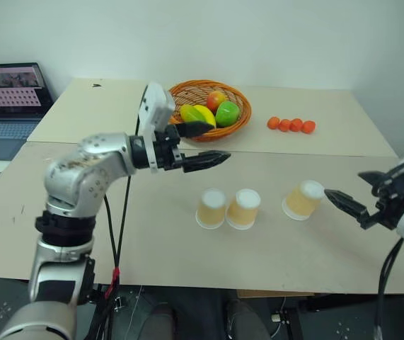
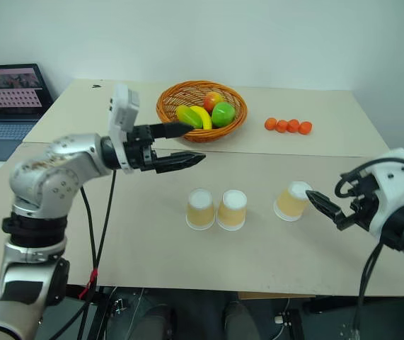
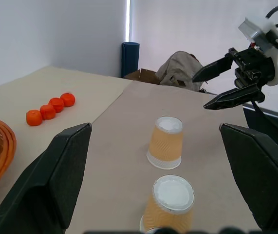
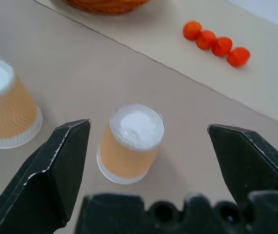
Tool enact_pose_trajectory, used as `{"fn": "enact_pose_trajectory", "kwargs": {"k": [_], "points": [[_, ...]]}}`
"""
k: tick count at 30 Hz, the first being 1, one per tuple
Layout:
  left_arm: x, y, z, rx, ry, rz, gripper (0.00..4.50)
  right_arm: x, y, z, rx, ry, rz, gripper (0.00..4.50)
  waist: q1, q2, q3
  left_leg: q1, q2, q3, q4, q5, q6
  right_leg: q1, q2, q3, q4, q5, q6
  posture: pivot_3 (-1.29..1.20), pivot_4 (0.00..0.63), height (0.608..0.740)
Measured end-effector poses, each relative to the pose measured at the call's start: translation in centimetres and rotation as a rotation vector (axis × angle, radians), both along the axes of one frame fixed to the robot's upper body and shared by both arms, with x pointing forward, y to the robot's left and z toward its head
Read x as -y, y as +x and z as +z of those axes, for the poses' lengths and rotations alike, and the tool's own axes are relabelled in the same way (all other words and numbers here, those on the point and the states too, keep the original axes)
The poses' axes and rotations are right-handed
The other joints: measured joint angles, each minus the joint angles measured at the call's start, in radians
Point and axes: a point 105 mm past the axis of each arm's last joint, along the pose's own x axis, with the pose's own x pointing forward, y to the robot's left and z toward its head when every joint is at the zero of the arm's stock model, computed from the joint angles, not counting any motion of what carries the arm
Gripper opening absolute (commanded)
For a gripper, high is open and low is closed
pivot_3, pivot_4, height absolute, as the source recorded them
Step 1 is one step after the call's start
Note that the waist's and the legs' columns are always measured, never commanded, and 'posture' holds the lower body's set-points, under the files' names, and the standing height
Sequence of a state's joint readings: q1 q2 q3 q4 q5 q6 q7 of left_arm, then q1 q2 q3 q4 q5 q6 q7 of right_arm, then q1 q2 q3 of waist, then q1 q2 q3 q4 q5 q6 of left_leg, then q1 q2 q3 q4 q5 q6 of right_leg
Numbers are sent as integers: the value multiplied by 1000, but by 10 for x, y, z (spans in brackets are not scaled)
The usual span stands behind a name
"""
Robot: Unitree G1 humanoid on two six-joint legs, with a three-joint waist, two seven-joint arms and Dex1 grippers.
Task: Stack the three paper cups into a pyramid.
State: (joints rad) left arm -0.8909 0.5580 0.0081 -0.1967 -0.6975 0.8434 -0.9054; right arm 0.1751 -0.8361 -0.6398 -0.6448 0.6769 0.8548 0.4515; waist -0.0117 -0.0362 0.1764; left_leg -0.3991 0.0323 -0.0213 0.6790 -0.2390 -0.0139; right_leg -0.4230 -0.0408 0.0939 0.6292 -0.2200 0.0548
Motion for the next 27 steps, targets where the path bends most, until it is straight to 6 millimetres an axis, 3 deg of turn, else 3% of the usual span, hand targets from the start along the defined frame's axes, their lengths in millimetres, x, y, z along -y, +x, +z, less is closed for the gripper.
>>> {"fn": "enact_pose_trajectory", "kwargs": {"k": [4, 8, 12, 17, 27], "points": [[1, -6, -5, -43, 31, -47, 4472, 4, -5, -19, 31, 118, -53, 4500, -11, 1, 0, 1, 1, 1, 0, 0, 0, -1, 0, 1, 1, 0, 0, 0, 150, 734], [2, -9, -9, -65, 50, -73, 4472, 10, -1, -24, 68, 187, -81, 4500, -24, 1, 0, 3, 1, 1, 0, 0, 0, 0, 1, 2, 3, 0, -1, 0, 150, 734], [4, -10, -12, -65, 67, -75, 4472, 1, 13, -21, 106, 197, -46, 4500, -35, 2, 0, 5, 1, 2, -1, 0, 0, 1, 1, 3, 3, 0, -1, 0, 150, 734], [8, -13, -21, -54, 146, -82, 4472, -14, 29, -37, 70, 186, -4, 4500, -31, 2, 0, 3, 1, 1, -1, 0, 0, 0, 2, 3, 2, 0, -1, 0, 150, 734], [7, -10, -18, -37, 144, -52, 4472, -14, 50, -51, 68, 171, -10, 4500, -30, 2, 0, 4, 1, 1, -1, 0, 0, 0, 1, 3, 2, 0, -1, 0, 150, 734]]}}
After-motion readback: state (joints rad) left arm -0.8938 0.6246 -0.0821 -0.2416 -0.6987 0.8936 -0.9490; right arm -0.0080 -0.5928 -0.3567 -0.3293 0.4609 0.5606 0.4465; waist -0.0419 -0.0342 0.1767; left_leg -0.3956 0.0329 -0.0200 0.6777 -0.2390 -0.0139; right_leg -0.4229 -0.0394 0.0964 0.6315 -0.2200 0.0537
